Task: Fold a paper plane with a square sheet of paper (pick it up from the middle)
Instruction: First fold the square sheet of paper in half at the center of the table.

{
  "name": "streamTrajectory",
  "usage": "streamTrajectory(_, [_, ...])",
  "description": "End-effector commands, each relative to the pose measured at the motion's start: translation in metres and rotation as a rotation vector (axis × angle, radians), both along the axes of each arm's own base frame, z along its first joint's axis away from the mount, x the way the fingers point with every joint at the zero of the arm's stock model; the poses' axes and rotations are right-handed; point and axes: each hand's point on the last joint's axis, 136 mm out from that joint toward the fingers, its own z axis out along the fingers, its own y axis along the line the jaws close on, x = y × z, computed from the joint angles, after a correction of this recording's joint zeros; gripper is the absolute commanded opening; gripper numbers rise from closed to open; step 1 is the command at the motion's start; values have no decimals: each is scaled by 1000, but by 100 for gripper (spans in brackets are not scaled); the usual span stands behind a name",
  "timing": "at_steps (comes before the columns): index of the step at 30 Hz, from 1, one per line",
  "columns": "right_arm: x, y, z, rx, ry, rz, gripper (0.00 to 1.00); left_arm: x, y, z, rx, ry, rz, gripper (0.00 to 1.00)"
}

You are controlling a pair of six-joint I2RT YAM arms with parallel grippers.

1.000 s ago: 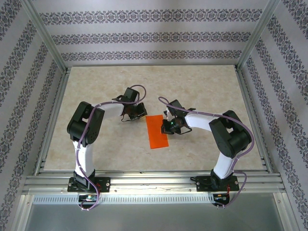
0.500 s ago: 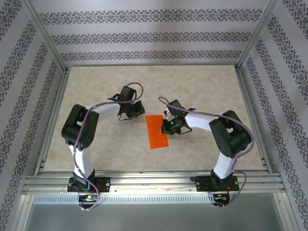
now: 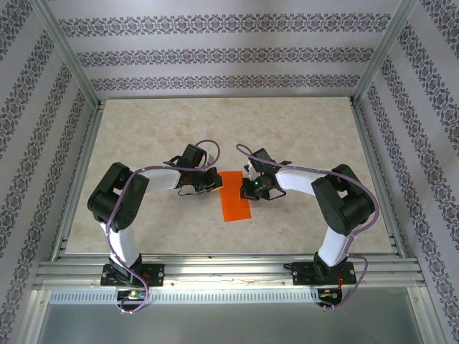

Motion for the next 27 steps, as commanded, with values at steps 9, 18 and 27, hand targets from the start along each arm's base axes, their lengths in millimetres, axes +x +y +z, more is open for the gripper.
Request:
streamTrajectory(9, [-26,-23,-22,-115,102,0,0,-15,18,-35,141,40,-26,9])
streamTrajectory(18, [-26,-24,-22,-119,99,-2,0,-9,-3,27,25,-49,-39,11])
streamTrajectory(27, [-26,-24,-22,-119,102,-2,0,-28,-21,2,-34,29,-75,11])
